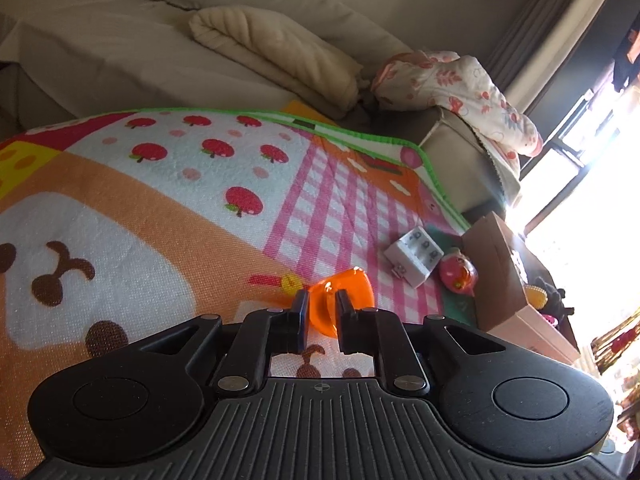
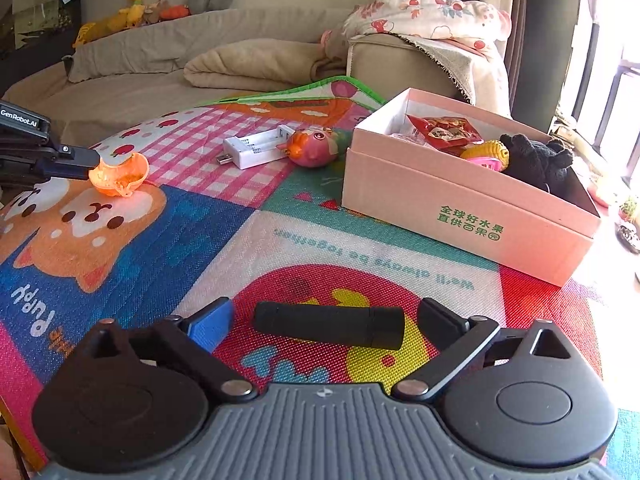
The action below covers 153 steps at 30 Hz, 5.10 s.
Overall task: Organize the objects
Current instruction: 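Release the pumpkin into the box with the left tool while the right tool carries the cylinder, then lower the black cylinder into the pink box and open the right tool, then grasp the pink bird toy with the green hat using the left tool, then lift the pink bird toy with the left tool while the right tool grasps the white battery charger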
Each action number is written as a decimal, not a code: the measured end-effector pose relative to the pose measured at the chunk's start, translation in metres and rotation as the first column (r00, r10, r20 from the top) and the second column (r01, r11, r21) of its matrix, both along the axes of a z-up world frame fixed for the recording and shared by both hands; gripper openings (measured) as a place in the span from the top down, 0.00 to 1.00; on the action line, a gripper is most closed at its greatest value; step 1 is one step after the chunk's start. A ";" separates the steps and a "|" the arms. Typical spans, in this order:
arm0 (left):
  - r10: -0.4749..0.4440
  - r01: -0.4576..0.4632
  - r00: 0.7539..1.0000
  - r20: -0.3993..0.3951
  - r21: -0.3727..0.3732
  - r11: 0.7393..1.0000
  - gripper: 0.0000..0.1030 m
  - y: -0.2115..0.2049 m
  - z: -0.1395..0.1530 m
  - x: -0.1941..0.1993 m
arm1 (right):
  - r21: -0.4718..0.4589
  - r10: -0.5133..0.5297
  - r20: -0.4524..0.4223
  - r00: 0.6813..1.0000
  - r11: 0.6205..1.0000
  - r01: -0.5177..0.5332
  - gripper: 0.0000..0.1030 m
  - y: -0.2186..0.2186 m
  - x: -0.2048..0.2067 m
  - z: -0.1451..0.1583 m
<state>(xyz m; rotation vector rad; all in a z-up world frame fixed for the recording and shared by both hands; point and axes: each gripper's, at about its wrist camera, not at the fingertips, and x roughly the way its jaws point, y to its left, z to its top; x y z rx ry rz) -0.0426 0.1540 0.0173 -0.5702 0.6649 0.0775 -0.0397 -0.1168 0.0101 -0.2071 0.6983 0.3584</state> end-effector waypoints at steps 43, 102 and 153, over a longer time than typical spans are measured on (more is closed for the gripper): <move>-0.489 0.467 0.825 0.285 0.146 0.872 0.80 -0.201 0.067 0.130 | 0.117 -0.271 0.155 0.950 0.960 0.255 0.26 -0.114 -0.044 0.054; -0.476 0.468 0.878 -0.061 0.327 0.821 0.66 -0.154 0.007 0.178 | 0.073 -0.138 0.104 0.985 0.989 0.131 0.00 -0.044 -0.011 0.009; -0.192 0.191 0.981 0.011 0.085 0.978 0.64 0.009 0.006 0.011 | 0.090 -0.045 -0.163 0.986 0.994 0.060 0.00 0.143 0.175 0.006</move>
